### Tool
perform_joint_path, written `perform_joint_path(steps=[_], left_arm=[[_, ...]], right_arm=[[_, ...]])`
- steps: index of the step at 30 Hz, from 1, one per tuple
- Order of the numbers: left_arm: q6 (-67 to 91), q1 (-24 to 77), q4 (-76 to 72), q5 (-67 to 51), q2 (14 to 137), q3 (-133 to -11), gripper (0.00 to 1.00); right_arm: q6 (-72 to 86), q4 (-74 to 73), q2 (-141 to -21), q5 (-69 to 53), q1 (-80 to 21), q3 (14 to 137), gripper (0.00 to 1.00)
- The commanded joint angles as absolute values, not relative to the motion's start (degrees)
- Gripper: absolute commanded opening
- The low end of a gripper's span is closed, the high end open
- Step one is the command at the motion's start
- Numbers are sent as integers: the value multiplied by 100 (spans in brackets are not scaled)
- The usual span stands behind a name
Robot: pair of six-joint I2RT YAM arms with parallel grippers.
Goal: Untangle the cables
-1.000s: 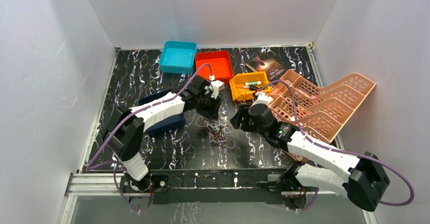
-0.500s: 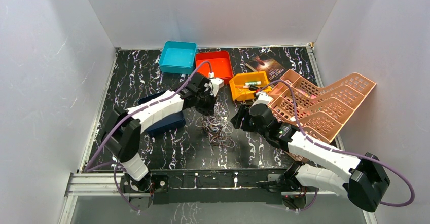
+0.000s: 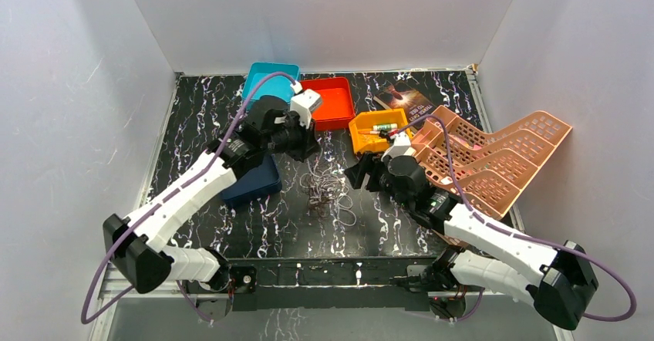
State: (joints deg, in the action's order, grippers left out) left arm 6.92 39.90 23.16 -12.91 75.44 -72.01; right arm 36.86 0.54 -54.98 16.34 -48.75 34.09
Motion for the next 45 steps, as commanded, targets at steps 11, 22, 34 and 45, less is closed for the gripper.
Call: perform_joint_path(steps=[11, 22, 34, 45], left_arm=[[588, 4025, 2479, -1738, 7027, -8102, 0], [661, 4021, 2479, -2264, 6923, -8346, 0], [761, 4023, 2496, -2605, 6937, -8596, 0], [789, 4021, 3174, -2403, 7375, -10422, 0]], right_arm=[[1467, 2855, -5159, -181, -4878, 3442, 83], [1326, 3952, -6190, 455, -4878, 3846, 82], [1837, 4556, -7379, -128, -4878, 4226, 79], [2637, 3684, -8191, 660, -4878, 4033, 63]])
